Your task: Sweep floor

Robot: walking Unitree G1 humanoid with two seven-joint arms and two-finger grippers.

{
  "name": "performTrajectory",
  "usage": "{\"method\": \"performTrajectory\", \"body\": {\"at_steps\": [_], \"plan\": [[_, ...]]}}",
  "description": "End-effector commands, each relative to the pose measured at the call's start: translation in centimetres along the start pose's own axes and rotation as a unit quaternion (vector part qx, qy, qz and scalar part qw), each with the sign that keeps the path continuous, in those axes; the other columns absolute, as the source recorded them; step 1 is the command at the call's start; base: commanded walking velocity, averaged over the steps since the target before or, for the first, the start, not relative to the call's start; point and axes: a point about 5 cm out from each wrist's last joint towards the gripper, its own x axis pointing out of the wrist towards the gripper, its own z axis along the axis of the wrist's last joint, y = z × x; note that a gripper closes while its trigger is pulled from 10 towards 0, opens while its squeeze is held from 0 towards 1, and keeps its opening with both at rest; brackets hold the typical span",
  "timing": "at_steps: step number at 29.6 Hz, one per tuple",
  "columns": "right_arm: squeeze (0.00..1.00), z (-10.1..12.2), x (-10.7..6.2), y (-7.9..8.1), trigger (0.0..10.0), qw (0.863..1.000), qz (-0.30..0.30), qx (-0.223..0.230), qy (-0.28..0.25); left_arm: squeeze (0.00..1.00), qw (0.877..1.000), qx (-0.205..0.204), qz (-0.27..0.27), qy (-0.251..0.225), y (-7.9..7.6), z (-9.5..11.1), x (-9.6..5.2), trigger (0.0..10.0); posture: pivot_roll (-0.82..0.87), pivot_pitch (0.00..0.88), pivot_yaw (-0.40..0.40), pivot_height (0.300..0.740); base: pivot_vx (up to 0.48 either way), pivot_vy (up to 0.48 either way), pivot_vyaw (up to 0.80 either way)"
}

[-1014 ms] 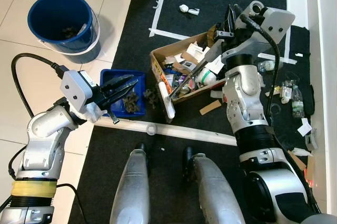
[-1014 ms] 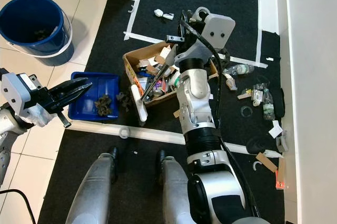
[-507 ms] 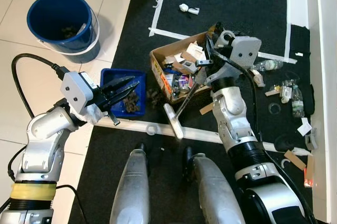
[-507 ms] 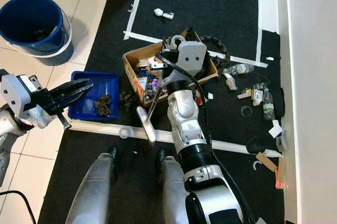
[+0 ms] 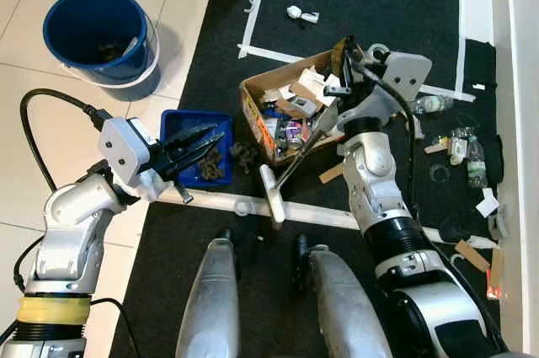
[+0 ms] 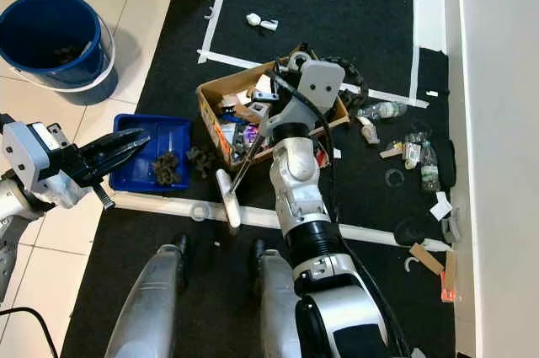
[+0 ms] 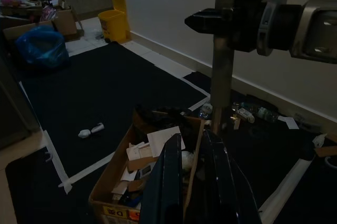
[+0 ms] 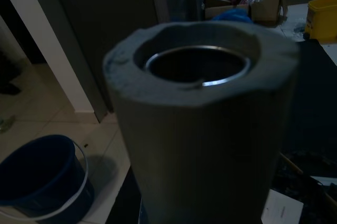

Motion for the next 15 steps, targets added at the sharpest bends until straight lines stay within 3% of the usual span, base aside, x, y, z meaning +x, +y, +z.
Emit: {"method": "performTrajectory", "body": {"at_steps": [1,15], "plan": [[0.00,-0.64,-0.44,3.27,10.0,0.997,-0.008,0.080,0.003,0.00,0.997,-0.074,-0.032,-0.002,-2.36,-1.69,0.84,10.0,0.21,0.394,-0.129,0.740,0.000,0.000,0.00],[0.00,-0.41,-0.15,4.15,10.0,0.989,-0.011,0.145,0.008,0.00,0.997,-0.076,-0.029,-0.004,-2.50,-1.57,0.85,10.0,0.21,0.398,-0.130,0.740,0.000,0.000,0.00]]}}
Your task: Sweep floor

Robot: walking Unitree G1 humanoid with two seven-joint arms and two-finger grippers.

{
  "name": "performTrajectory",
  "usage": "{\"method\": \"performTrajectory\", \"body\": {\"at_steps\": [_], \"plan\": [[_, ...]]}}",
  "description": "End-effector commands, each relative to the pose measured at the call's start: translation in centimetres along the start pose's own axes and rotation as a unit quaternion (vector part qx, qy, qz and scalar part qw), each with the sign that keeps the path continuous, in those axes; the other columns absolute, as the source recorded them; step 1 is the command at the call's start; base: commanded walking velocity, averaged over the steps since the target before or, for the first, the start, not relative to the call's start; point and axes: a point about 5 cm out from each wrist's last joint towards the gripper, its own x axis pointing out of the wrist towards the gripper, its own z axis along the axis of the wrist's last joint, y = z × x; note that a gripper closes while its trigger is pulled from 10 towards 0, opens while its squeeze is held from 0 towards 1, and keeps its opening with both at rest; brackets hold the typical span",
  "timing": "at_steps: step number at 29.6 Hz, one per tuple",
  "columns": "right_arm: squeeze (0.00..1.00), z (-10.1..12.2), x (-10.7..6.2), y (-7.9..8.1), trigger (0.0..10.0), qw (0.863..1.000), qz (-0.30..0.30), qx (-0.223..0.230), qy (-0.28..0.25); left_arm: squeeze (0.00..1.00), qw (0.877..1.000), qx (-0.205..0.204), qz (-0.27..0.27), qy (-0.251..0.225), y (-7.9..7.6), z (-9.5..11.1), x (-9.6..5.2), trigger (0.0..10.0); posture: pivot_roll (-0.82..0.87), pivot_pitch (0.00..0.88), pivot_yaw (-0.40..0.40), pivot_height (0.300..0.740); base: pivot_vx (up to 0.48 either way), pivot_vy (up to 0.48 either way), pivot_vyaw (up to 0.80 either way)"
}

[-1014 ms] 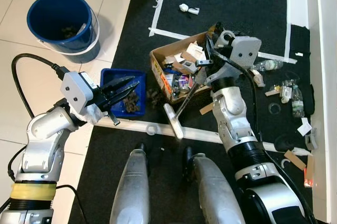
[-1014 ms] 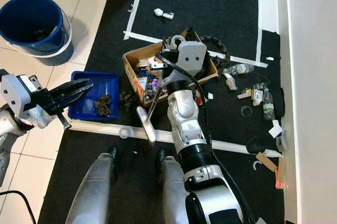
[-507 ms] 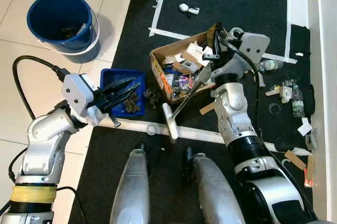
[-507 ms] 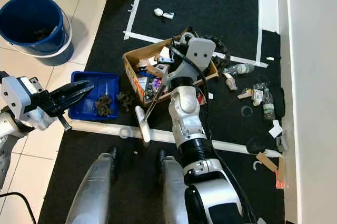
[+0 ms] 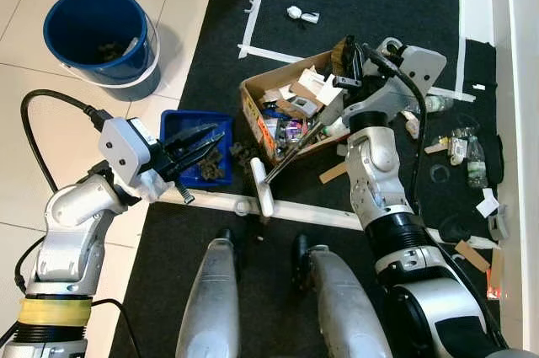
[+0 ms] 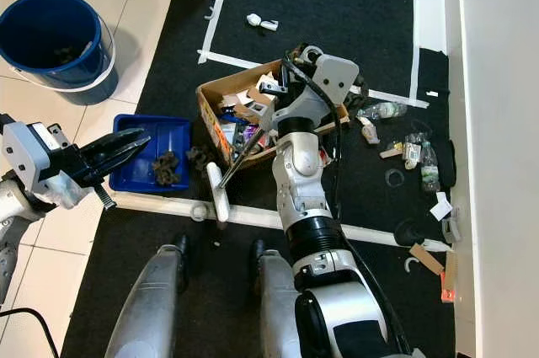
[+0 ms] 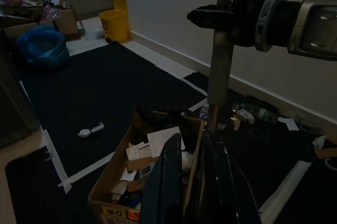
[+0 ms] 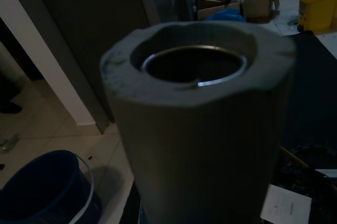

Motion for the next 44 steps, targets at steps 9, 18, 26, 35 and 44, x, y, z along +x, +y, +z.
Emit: {"method": "performTrajectory", "body": {"at_steps": [9,18,26,35,44], "plan": [[0.00,-1.3,-1.1,5.1,10.0,0.981,0.028,0.190,0.037,0.00,0.996,-0.078,-0.030,-0.008,-2.5,-1.6,1.0,10.0,0.20,0.401,-0.132,0.740,0.000,0.000,0.00],[0.00,-0.7,-0.8,4.3,10.0,0.986,0.043,0.161,0.027,0.00,0.995,-0.096,-0.005,-0.023,-2.1,-1.9,0.8,10.0,0.18,0.398,-0.139,0.740,0.000,0.000,0.00],[0.00,0.8,-0.2,2.4,10.0,0.993,0.066,0.093,0.013,0.00,0.982,-0.172,0.069,-0.046,-1.1,-3.8,-1.2,10.0,0.16,0.396,-0.147,0.740,0.000,0.000,0.00],[0.00,2.5,0.5,0.2,10.0,0.997,0.052,0.057,-0.009,0.00,0.963,-0.225,0.145,-0.016,-1.0,-7.1,-4.6,10.0,0.13,0.386,-0.168,0.740,0.000,0.000,0.00],[0.00,2.6,0.7,-0.3,10.0,0.998,0.049,0.037,-0.007,0.00,0.943,-0.277,0.179,-0.037,-1.0,-8.2,-6.5,10.0,0.14,0.370,-0.175,0.740,0.000,0.000,0.00]]}}
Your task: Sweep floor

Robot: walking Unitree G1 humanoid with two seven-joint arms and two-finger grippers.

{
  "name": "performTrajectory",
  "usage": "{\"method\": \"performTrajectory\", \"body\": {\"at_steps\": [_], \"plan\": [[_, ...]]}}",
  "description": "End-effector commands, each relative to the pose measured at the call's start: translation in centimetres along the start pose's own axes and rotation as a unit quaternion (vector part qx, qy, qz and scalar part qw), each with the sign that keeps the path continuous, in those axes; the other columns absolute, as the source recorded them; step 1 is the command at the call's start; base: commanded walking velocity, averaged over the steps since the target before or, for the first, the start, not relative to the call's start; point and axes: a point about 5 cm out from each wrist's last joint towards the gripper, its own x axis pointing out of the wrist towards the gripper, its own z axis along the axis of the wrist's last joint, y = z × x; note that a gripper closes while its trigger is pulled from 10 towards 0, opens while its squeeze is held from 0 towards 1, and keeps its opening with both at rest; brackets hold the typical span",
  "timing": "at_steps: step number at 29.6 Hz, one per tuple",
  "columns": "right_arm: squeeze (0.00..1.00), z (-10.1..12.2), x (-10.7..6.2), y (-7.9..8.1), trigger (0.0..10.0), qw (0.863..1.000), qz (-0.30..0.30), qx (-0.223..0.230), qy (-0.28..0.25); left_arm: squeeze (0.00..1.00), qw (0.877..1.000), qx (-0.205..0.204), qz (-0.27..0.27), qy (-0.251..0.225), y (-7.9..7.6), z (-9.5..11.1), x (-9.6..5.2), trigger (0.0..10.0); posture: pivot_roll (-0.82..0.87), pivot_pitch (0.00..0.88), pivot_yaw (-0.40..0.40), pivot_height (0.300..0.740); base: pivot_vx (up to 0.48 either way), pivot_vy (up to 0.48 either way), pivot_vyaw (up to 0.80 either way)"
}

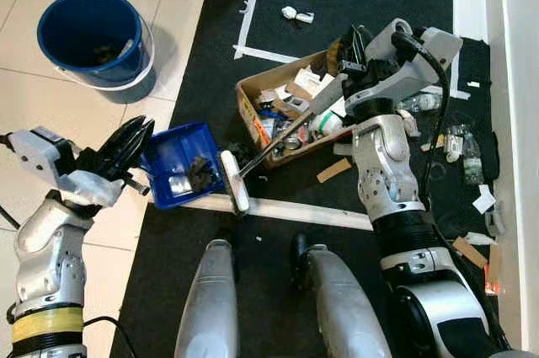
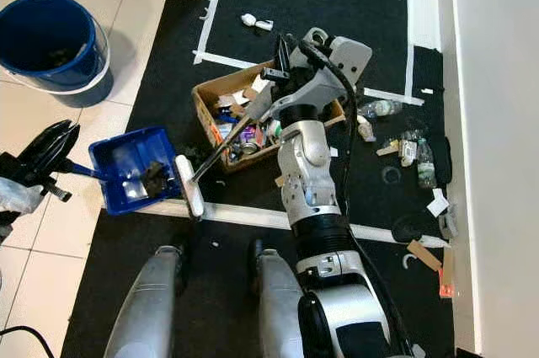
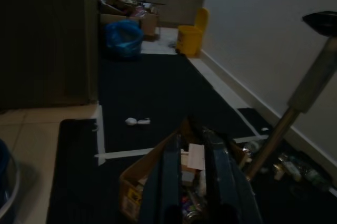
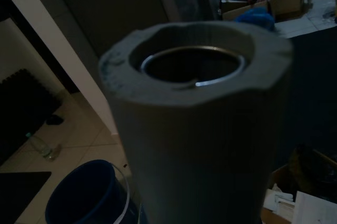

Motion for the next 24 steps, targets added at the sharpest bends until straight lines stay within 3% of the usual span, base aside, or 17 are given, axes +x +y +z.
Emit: {"method": "performTrajectory", "body": {"at_steps": [1,9,16,17,20,24], "plan": [[0.00,0.3,-0.1,-0.4,10.0,1.000,-0.006,-0.003,-0.004,0.00,0.989,-0.140,0.021,0.045,-1.7,-4.9,-1.8,10.0,0.14,0.370,-0.175,0.740,0.000,0.000,0.00],[0.00,-1.3,-0.7,-0.6,10.0,0.999,0.008,-0.019,0.039,0.00,0.981,-0.188,0.045,0.010,-1.0,-4.8,-3.7,10.0,0.15,0.318,-0.196,0.740,0.000,0.000,0.00],[0.00,-1.6,-0.4,-1.8,10.0,0.998,-0.003,-0.026,0.052,0.00,0.979,-0.184,0.081,-0.018,1.7,-1.9,-8.5,10.0,0.17,0.273,-0.203,0.740,0.000,0.000,0.00],[0.00,-1.6,-0.4,-1.8,10.0,0.998,-0.003,-0.026,0.052,0.00,0.979,-0.184,0.081,-0.018,1.7,-1.9,-8.5,10.0,0.17,0.273,-0.203,0.740,0.000,0.000,0.00],[0.00,-1.6,0.0,-2.4,10.0,0.998,-0.005,-0.033,0.058,0.00,0.978,-0.191,0.083,-0.032,2.3,0.1,-11.2,10.0,0.20,0.244,-0.201,0.740,0.000,0.000,0.00],[0.00,-1.6,0.3,-2.9,10.0,0.997,-0.008,-0.040,0.062,0.00,0.975,-0.208,0.069,-0.031,1.5,0.1,-11.7,10.0,0.22,0.225,-0.199,0.740,0.000,0.000,0.00]]}}
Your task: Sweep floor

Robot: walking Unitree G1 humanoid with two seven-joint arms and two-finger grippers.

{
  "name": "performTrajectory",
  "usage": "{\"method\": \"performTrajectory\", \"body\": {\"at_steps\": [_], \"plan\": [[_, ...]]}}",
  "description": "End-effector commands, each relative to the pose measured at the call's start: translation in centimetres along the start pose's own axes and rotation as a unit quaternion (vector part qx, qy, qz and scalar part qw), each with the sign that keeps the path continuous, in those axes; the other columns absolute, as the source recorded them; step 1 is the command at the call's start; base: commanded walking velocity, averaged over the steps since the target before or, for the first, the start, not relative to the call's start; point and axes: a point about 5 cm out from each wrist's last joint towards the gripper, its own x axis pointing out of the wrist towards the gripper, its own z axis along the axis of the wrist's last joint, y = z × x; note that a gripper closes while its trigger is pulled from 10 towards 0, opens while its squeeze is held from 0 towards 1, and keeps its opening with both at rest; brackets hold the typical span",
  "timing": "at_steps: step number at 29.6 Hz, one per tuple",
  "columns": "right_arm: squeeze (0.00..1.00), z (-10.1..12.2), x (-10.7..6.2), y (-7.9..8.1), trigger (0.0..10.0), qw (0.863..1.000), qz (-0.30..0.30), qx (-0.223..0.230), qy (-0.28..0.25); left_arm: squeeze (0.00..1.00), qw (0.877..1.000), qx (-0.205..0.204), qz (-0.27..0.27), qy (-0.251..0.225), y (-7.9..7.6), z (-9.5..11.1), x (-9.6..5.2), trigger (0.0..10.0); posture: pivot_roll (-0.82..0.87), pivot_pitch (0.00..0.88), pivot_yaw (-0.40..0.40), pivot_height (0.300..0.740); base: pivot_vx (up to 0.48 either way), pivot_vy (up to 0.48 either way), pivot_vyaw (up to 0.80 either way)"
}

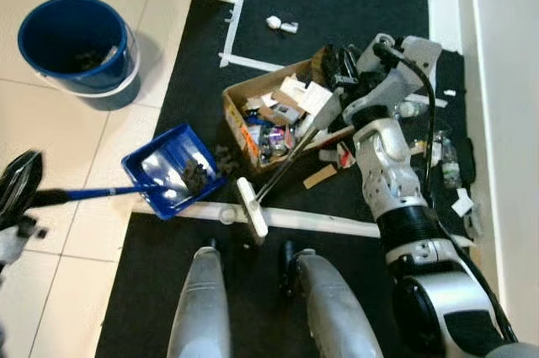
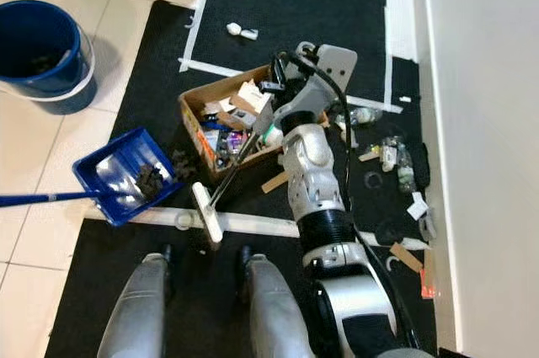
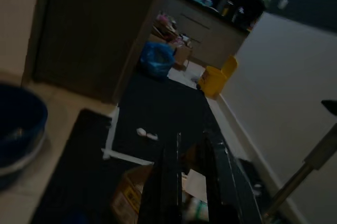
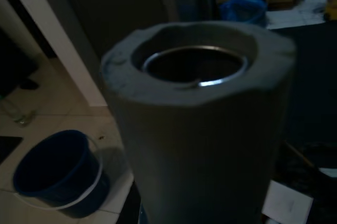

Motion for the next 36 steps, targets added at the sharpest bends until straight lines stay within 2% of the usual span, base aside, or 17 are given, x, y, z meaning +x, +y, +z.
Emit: {"method": "performTrajectory", "body": {"at_steps": [1,9,13,17,27,33,36], "plan": [[0.00,0.1,0.0,-0.9,10.0,1.000,-0.006,-0.004,-0.005,0.00,0.995,-0.086,-0.020,0.034,-1.1,-2.7,-0.8,10.0,0.22,0.223,-0.199,0.740,0.000,0.000,0.00],[0.00,0.3,0.5,-1.8,10.0,1.000,-0.016,-0.011,-0.001,0.00,0.991,-0.125,-0.020,0.032,-1.9,-4.2,-1.7,10.0,0.24,0.185,-0.192,0.740,0.000,0.000,0.00],[0.00,0.3,0.7,-2.4,10.0,1.000,-0.023,-0.014,0.000,0.00,0.987,-0.157,-0.034,0.030,-2.4,-4.7,-1.8,10.0,0.25,0.175,-0.185,0.740,0.000,0.000,0.00],[0.00,0.3,0.7,-2.8,10.0,0.999,-0.030,-0.015,0.001,0.00,0.984,-0.171,-0.048,0.031,-2.8,-4.9,-1.6,10.0,0.25,0.170,-0.181,0.740,0.000,0.000,0.00],[0.00,0.3,1.1,-3.5,10.0,0.999,-0.039,-0.020,0.007,0.00,0.966,-0.231,-0.099,0.052,-4.8,-6.1,-1.4,10.0,0.26,0.145,-0.167,0.740,0.000,0.000,0.00],[0.00,0.2,1.1,-3.8,10.0,0.999,-0.041,-0.013,0.017,0.00,0.959,-0.258,-0.105,0.060,-5.6,-7.3,-1.6,10.0,0.26,0.141,-0.168,0.740,0.000,0.000,0.00],[0.00,0.0,0.9,-4.3,10.0,0.998,-0.047,-0.026,0.026,0.00,0.955,-0.267,-0.110,0.064,-6.2,-7.7,-1.7,10.0,0.26,0.144,-0.174,0.740,0.000,0.000,0.00]]}}
